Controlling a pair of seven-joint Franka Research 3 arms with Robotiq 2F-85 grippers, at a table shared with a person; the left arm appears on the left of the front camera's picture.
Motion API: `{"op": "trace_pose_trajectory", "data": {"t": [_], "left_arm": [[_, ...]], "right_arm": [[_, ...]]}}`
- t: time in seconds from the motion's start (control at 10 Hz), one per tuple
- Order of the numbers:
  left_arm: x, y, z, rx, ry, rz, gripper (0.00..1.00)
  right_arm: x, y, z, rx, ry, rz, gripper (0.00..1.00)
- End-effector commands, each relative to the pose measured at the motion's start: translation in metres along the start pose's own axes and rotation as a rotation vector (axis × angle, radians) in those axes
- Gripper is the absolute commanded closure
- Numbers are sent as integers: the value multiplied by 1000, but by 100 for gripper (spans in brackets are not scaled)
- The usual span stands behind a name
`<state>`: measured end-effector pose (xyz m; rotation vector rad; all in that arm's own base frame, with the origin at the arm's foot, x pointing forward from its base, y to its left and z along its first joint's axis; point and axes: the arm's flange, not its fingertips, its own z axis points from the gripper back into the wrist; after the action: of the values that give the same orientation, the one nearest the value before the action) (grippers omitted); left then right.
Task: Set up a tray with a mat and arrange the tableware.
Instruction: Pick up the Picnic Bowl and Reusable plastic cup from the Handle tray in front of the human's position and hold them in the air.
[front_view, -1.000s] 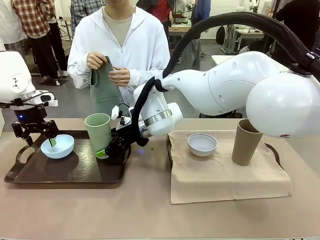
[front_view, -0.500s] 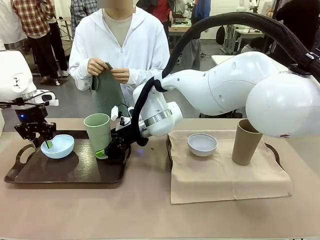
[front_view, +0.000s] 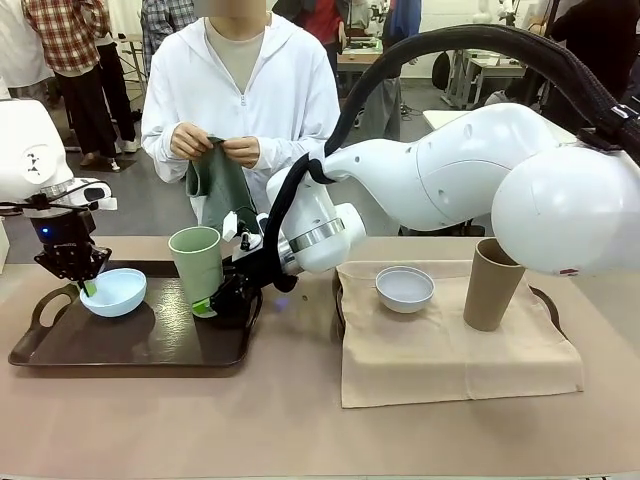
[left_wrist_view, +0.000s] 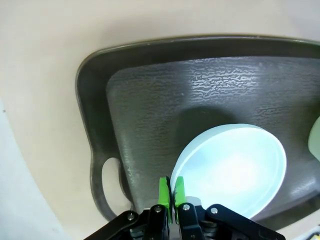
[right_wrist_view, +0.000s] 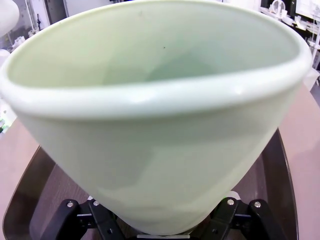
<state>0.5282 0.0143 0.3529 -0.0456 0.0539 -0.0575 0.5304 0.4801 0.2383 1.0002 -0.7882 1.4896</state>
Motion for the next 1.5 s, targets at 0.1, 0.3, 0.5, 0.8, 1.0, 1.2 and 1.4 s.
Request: {"op": "trace_pose_trajectory", "data": {"t": [0.1,0.3,0.5,0.8,1.0,1.2,1.4], "left_arm": [[1,-1,2,6,20,25,100],[1,0,6,0,25,35,100],[-9,-3,29,-75,85,16,100],[-54,-29,124,-129,-28,-34,100],[-77,-45,167,-116,-105,-46,100],[-95,-52,193,-107,-146,-40,100],[-98,-45,193,-126,-139,-3,100]], "right_arm": [[-3,-4,1,-11,18,-17,100],[5,0,6,-43,61,-12,82],[52,18,33,-21,95,-26,82],[146,66,75,-50,174,65,82],[179,84,88,-82,185,113,82],[201,95,95,-90,170,127,82],[195,85,98,-63,158,100,82]]}}
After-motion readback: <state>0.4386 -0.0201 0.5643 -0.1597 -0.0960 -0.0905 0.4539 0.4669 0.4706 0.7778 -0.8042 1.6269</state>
